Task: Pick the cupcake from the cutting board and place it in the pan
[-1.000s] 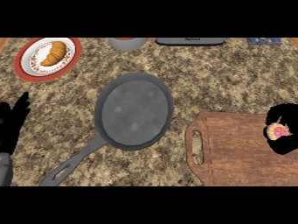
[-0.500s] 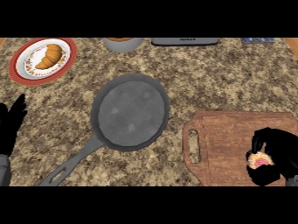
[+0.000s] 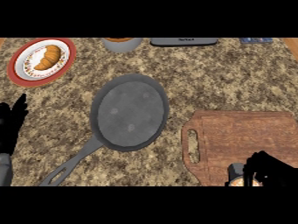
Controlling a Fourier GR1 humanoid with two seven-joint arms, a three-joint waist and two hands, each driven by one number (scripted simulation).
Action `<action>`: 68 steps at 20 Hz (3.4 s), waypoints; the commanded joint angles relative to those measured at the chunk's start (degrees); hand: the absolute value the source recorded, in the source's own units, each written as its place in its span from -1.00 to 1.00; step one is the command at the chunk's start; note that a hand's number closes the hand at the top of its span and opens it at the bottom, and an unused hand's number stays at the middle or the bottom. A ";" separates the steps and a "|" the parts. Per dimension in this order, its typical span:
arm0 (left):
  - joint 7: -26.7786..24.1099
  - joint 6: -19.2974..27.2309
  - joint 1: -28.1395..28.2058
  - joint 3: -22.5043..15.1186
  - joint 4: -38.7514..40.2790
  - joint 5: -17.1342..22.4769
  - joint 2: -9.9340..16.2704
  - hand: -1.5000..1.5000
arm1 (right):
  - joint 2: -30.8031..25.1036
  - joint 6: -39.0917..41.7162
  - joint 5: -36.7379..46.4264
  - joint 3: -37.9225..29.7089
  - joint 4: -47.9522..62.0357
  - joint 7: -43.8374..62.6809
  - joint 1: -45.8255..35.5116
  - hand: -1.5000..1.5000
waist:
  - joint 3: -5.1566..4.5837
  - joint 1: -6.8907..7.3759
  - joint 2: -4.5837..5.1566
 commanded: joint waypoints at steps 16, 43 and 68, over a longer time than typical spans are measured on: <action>0.13 -1.96 -0.13 -1.75 -2.46 -0.74 -0.98 0.00 | 12.66 -15.44 -3.52 8.01 26.42 22.43 -34.90 1.00 | 0.13 3.25 1.00; 1.40 -2.13 -7.59 -3.33 1.48 -1.70 -2.77 0.00 | 12.69 -55.27 -55.56 7.99 90.03 -3.91 -63.82 -1.00 | 0.22 8.21 2.48; 1.81 -1.53 -1.73 0.92 -2.11 -0.37 -0.47 0.00 | 9.70 -76.83 -71.81 2.05 84.34 -27.61 -57.19 -1.00 | 0.13 1.48 0.39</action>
